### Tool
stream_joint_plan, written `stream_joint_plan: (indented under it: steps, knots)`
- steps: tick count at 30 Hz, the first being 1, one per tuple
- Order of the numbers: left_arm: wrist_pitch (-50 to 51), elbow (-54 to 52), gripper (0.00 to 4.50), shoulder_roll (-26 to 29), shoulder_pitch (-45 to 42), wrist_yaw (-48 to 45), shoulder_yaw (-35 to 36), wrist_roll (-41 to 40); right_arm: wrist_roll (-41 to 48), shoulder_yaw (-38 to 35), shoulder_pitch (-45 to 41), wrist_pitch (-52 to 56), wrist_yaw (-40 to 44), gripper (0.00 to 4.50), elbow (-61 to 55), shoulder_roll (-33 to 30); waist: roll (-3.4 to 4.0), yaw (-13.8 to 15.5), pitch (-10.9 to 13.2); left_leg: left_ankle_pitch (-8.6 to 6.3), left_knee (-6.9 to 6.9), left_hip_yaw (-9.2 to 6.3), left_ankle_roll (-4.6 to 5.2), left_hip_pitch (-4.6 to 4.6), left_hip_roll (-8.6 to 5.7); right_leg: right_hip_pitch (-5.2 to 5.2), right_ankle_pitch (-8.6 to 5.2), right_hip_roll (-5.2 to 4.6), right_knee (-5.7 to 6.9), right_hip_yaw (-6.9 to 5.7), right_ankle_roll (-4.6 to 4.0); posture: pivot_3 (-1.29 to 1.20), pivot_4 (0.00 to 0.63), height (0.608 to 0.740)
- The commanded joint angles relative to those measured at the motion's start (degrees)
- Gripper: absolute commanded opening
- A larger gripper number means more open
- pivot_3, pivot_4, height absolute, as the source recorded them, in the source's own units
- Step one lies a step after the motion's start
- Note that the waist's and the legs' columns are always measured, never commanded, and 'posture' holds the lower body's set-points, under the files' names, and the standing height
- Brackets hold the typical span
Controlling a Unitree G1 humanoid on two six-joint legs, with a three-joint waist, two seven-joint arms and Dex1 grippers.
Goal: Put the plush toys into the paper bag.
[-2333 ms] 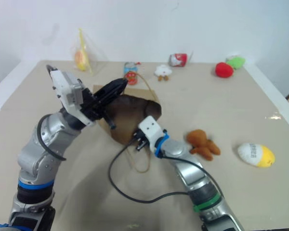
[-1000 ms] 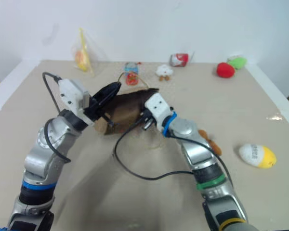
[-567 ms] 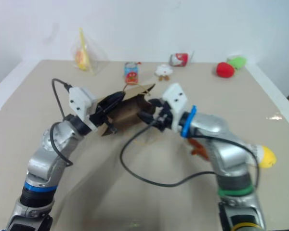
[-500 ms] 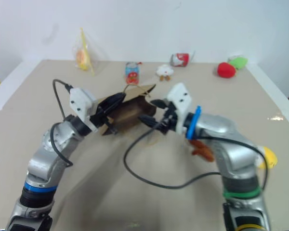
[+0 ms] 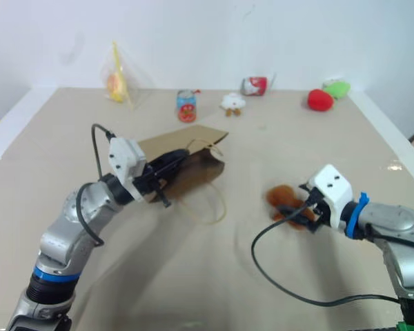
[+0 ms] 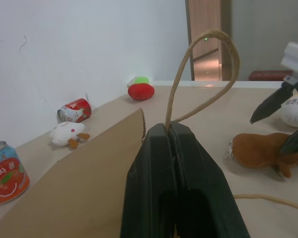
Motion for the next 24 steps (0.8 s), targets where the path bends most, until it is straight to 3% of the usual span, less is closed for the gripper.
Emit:
stream_joint_plan:
  steps: [1,4,8,9,14,18,24]
  knots:
    - [-0.71,-1.65,0.00,-0.38,-1.32,0.59,1.08,-0.39,-4.38,1.99,-0.62,-5.26,-2.97,4.44,5.11,1.26,0.00,0.03,0.00,0.00,0.00,0.01,0.00,-0.01,-0.01,0.00,0.00,-0.01,0.00,0.00,0.00,0.00,0.150,0.740]
    - [-0.86,-1.93,0.00,-0.41,-1.20,0.61,0.81,-0.22,-4.81,3.15,-1.45,-5.66,-4.21,4.44,6.84,3.06,0.00,0.03,0.00,0.00,-0.01,0.04,-0.01,-0.01,-0.03,0.00,0.00,-0.03,-0.01,0.04,0.00,0.00,0.150,0.740]
    - [-1.73,-1.67,0.00,-0.71,-1.45,1.42,1.00,0.74,-5.10,4.07,-1.87,-6.24,-4.19,2.76,7.48,3.50,0.00,0.07,0.00,0.00,0.03,0.09,0.00,-0.01,-0.06,0.02,0.04,-0.08,-0.02,0.07,0.06,0.00,0.150,0.740]
    - [-1.85,-1.56,0.00,-0.80,-1.54,1.67,1.09,0.89,-4.99,4.20,-1.85,-6.27,-4.05,2.06,7.43,3.42,0.00,0.08,0.00,0.00,0.05,0.09,0.00,-0.01,-0.06,0.03,0.04,-0.08,-0.02,0.08,0.07,0.00,0.150,0.740]
    - [-2.52,-1.15,0.00,-1.27,-1.74,2.23,1.14,1.39,-4.16,3.51,-1.92,-6.30,-3.43,0.24,5.06,2.71,-0.01,0.09,0.00,0.01,0.09,0.09,0.01,0.01,-0.07,0.07,0.06,-0.09,-0.02,0.08,0.10,0.00,0.150,0.740]
    - [-4.55,-0.12,0.00,-1.64,-2.49,3.22,1.76,3.02,3.37,-0.78,-7.08,-1.74,-0.98,0.11,0.24,2.07,0.00,0.05,0.00,0.01,0.09,0.10,0.01,0.01,-0.06,0.05,0.06,-0.07,-0.01,0.09,0.09,0.00,0.150,0.740]
    - [-7.05,1.61,0.00,-2.22,-3.19,4.83,2.39,5.07,24.26,-0.35,-24.97,16.95,-2.70,0.11,-10.63,5.80,0.04,0.04,0.06,0.01,-0.01,0.01,0.01,0.03,0.11,0.00,0.13,0.20,-0.02,0.17,0.04,0.00,0.150,0.740]
